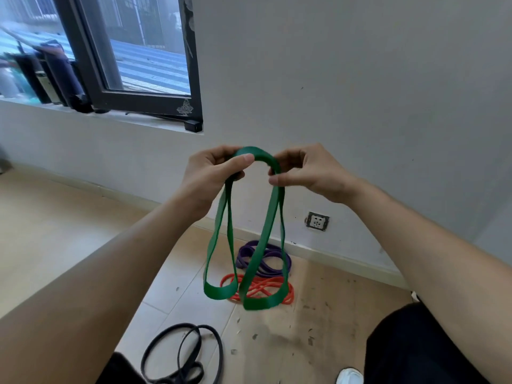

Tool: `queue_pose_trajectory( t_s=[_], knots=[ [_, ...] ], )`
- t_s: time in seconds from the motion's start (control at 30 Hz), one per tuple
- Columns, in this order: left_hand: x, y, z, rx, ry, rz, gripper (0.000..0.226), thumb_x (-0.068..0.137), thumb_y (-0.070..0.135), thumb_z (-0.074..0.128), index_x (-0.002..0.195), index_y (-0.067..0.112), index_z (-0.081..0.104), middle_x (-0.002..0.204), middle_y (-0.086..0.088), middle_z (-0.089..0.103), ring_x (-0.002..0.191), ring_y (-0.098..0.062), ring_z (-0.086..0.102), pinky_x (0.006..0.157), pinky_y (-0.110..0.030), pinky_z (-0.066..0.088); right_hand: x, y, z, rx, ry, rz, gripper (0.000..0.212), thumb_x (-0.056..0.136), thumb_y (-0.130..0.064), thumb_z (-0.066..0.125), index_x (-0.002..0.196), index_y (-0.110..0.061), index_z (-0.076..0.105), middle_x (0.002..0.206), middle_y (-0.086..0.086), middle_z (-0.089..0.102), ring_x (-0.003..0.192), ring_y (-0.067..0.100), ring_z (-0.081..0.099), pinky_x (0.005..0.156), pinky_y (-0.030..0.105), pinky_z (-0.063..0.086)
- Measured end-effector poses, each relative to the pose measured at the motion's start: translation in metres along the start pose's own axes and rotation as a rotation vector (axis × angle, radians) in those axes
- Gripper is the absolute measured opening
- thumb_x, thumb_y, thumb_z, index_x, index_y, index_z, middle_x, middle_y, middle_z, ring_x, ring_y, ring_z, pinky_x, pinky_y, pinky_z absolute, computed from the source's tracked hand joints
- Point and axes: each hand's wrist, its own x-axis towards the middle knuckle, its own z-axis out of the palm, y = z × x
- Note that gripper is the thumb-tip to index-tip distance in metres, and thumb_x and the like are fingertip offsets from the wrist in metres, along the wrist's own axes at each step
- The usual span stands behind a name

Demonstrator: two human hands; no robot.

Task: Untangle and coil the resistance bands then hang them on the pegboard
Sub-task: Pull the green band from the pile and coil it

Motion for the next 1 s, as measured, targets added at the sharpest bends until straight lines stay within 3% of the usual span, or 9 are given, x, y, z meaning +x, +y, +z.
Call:
queue_pose_trajectory(
  t_s=[0.17, 0.33, 0.5, 0.67, 0.8, 0.9, 1.0],
  knots=[
    [-0.006, -0.003, -0.003, -0.006, -0.025, -0.033, 0.040, 0.077, 0.030, 0.076, 0.110, 0.008, 0.074, 0.089, -0.001, 0.075, 0.084, -0.018, 0.070, 0.089, -0.034, 0.058, 0.005, -0.012, -0.001, 0.096, 0.196, -0.136, 0.032, 0.082, -0.007, 0.082, 0.111, -0.012, 0.071, 0.098, -0.002, 0.077, 0.094, 0.013, 0.074, 0.085, 0.024, 0.056],
    [-0.013, -0.010, 0.010, 0.028, -0.058, -0.070, 0.033, 0.092, 0.023, 0.069, 0.123, 0.012, 0.069, 0.112, -0.006, 0.077, 0.108, -0.024, 0.072, 0.100, -0.041, 0.056, 0.009, -0.012, 0.004, 0.145, 0.281, -0.184, 0.031, 0.082, -0.005, 0.081, 0.111, -0.009, 0.072, 0.098, 0.005, 0.076, 0.095, 0.017, 0.074, 0.085, 0.030, 0.058],
    [-0.017, -0.019, 0.025, 0.078, -0.105, -0.078, 0.044, 0.087, 0.020, 0.077, 0.129, 0.021, 0.064, 0.118, 0.002, 0.076, 0.112, -0.013, 0.071, 0.105, -0.041, 0.053, 0.008, -0.012, 0.003, 0.165, 0.278, -0.211, 0.027, 0.084, -0.003, 0.079, 0.110, -0.007, 0.073, 0.099, 0.007, 0.076, 0.096, 0.021, 0.073, 0.087, 0.033, 0.059],
    [-0.022, -0.035, 0.051, 0.186, -0.100, -0.105, 0.050, 0.079, 0.029, 0.086, 0.121, 0.035, 0.059, 0.112, 0.006, 0.075, 0.107, -0.006, 0.070, 0.101, -0.037, 0.055, 0.004, -0.016, 0.000, 0.269, 0.297, -0.218, 0.023, 0.086, -0.001, 0.075, 0.107, -0.006, 0.072, 0.098, 0.012, 0.075, 0.094, 0.025, 0.072, 0.086, 0.038, 0.061],
    [-0.021, -0.047, 0.063, 0.235, -0.117, -0.150, 0.050, 0.078, 0.031, 0.086, 0.121, 0.025, 0.061, 0.108, 0.006, 0.075, 0.105, -0.009, 0.070, 0.097, -0.034, 0.055, 0.001, -0.018, -0.007, 0.343, 0.370, -0.188, 0.022, 0.089, 0.000, 0.072, 0.110, -0.001, 0.070, 0.099, 0.016, 0.074, 0.091, 0.027, 0.072, 0.083, 0.039, 0.061],
    [-0.021, -0.053, 0.067, 0.243, -0.135, -0.171, 0.054, 0.078, 0.031, 0.087, 0.125, 0.020, 0.062, 0.109, 0.006, 0.072, 0.106, -0.011, 0.068, 0.088, -0.021, 0.056, -0.001, -0.019, -0.015, 0.453, 0.421, -0.179, 0.017, 0.090, 0.002, 0.070, 0.105, -0.004, 0.070, 0.094, 0.013, 0.074, 0.086, 0.026, 0.071, 0.083, 0.041, 0.060],
    [-0.022, -0.055, 0.074, 0.235, -0.158, -0.191, 0.060, 0.076, 0.031, 0.088, 0.128, 0.017, 0.060, 0.113, 0.003, 0.068, 0.108, -0.013, 0.066, 0.091, -0.026, 0.057, -0.001, -0.019, -0.021, 0.529, 0.467, -0.176, 0.014, 0.090, 0.002, 0.069, 0.102, -0.006, 0.070, 0.087, 0.006, 0.074, 0.078, 0.021, 0.071, 0.079, 0.038, 0.059]
  ],
)
